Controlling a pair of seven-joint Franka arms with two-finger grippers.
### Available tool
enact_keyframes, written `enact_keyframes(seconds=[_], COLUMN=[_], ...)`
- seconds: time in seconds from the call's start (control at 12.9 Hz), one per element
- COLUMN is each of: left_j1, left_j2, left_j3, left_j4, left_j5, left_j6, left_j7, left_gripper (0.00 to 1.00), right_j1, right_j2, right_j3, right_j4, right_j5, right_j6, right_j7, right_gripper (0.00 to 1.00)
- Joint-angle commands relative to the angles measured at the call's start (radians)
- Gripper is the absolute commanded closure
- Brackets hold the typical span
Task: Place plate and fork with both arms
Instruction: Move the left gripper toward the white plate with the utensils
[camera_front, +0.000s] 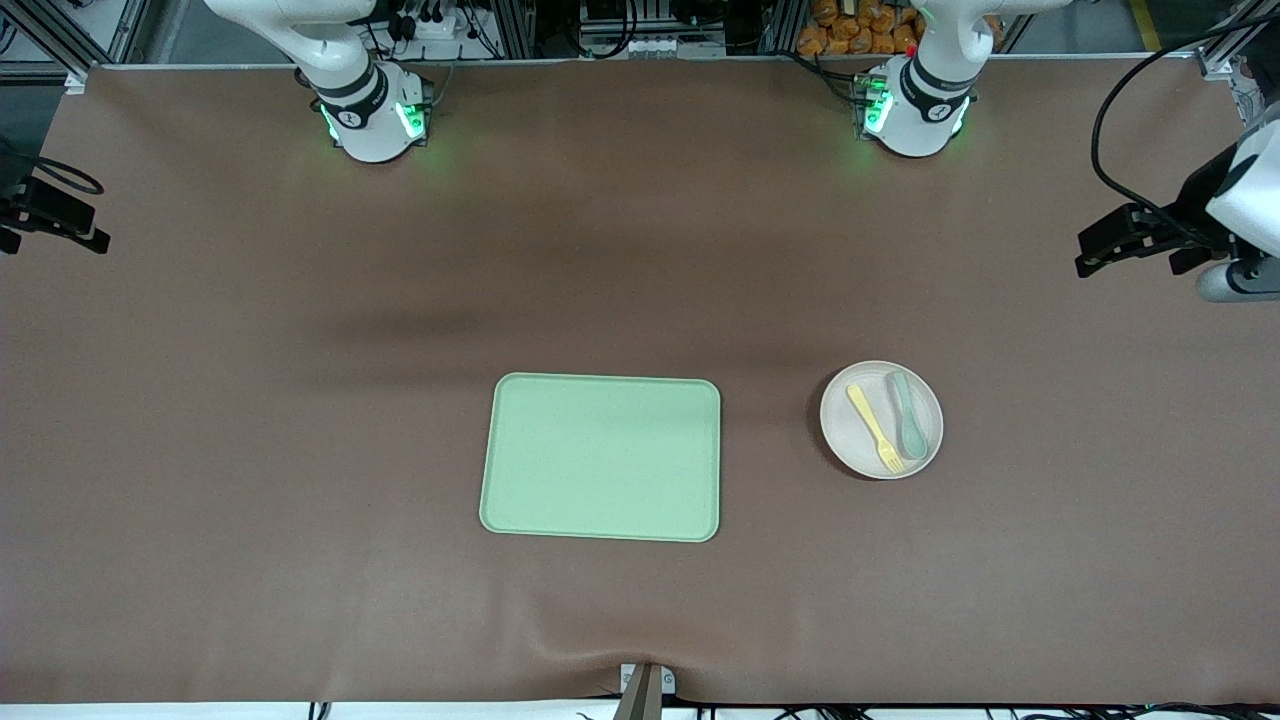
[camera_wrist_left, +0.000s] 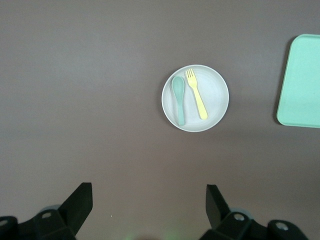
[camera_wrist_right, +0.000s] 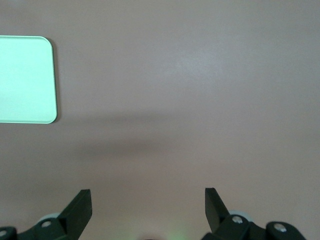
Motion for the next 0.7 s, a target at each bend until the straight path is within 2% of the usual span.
enact_keyframes(seconds=[0.0, 0.16, 0.31, 0.39, 0.62], left_j1=[0.007, 0.002, 0.002, 0.001, 0.015], left_j2=[-0.027, -0.001, 0.038, 0.037, 0.020], left_j3=[0.013, 0.013, 0.007, 0.005, 0.005], left_j4=[-0.013, 0.016, -0.010, -0.081, -0.351], left_j5=[-0.001, -0.002, -0.004, -0.002, -0.002], left_j6=[-0.015, -0.015, 0.023, 0.070, 0.381], left_j7=[0.008, 0.005, -0.007, -0.013, -0.025], left_gripper=[0.00, 0.00, 0.00, 0.00, 0.00], right_j1=[0.001, -0.001, -0.002, -0.002, -0.002], right_j2=[-0.007, -0.007, -0.007, -0.007, -0.006], right_j3=[0.001, 0.001, 0.001, 0.001, 0.001], right_j4=[0.005, 0.005, 0.005, 0.005, 0.005], right_j5=[0.001, 0.001, 0.001, 0.001, 0.001], right_j6=[-0.012, -0.012, -0.012, -0.012, -0.012], right_j7=[0.013, 0.014, 0.013, 0.013, 0.011], right_gripper=[0.00, 0.00, 0.00, 0.00, 0.00])
